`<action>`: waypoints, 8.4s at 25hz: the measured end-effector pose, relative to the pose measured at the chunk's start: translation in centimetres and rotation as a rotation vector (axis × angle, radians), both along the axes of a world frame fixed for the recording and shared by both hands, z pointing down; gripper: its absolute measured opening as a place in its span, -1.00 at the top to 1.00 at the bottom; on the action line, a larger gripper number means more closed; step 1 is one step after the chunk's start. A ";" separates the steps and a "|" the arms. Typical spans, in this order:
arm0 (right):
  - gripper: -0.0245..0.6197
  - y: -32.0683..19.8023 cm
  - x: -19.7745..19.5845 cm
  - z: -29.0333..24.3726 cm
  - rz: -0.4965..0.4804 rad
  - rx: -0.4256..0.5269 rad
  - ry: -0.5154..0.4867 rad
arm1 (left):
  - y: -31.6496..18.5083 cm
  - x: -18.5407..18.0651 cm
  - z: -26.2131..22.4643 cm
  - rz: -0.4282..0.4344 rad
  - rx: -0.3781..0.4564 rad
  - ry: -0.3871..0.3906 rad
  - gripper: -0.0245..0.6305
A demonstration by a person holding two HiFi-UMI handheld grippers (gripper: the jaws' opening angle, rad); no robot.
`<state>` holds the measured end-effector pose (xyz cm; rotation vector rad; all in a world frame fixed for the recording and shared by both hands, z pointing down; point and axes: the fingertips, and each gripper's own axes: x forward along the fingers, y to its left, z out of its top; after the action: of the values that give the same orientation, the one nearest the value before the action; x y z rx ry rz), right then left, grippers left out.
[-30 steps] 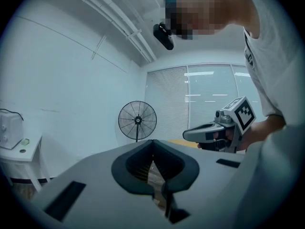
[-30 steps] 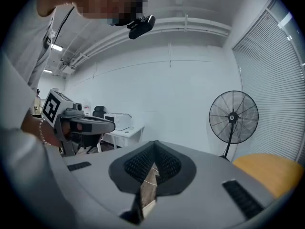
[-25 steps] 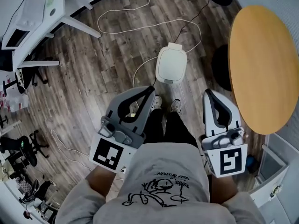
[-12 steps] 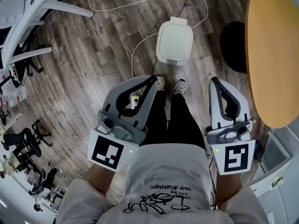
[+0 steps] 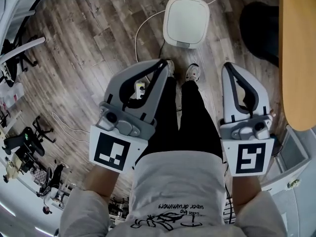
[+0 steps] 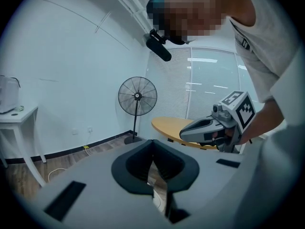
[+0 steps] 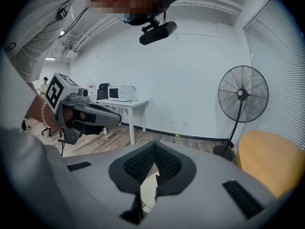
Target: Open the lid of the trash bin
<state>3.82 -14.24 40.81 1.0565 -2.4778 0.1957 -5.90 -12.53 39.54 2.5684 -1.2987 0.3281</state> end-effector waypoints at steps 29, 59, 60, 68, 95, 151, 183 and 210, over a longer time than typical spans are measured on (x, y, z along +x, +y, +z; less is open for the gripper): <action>0.84 1.9 -1.6 21.6 -0.141 -0.132 0.156 | -0.2 0.6 19.9 0.019 -0.102 -0.074 0.88; 0.76 4.6 -3.5 41.5 -0.411 -0.302 0.478 | -0.1 1.4 38.0 0.033 -0.347 -0.095 0.88; 0.75 4.6 -3.6 42.0 -0.418 -0.307 0.489 | 0.0 1.4 38.4 0.030 -0.357 -0.094 0.88; 0.64 5.2 -4.6 45.4 -0.487 -0.339 0.585 | 0.4 1.3 41.1 0.045 -0.409 -0.130 0.88; 0.31 6.7 -4.9 47.9 -0.478 -0.443 0.641 | 1.2 0.5 41.5 0.075 -0.432 -0.175 0.88; 0.88 -2.1 1.0 -7.3 0.039 -0.090 -0.136 | -0.6 1.1 -10.4 -0.089 0.007 0.044 0.88; 0.90 2.3 1.5 -30.3 -0.015 0.179 -0.213 | 3.4 1.2 -29.1 -0.060 0.192 0.088 0.88; 0.90 2.2 3.2 -35.4 -0.007 0.270 -0.195 | 3.2 2.0 -34.5 -0.057 0.280 0.141 0.88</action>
<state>7.04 -12.03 5.46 1.1851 -2.7401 -0.0430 -3.91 -9.32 5.04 2.7128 -1.4510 -0.0503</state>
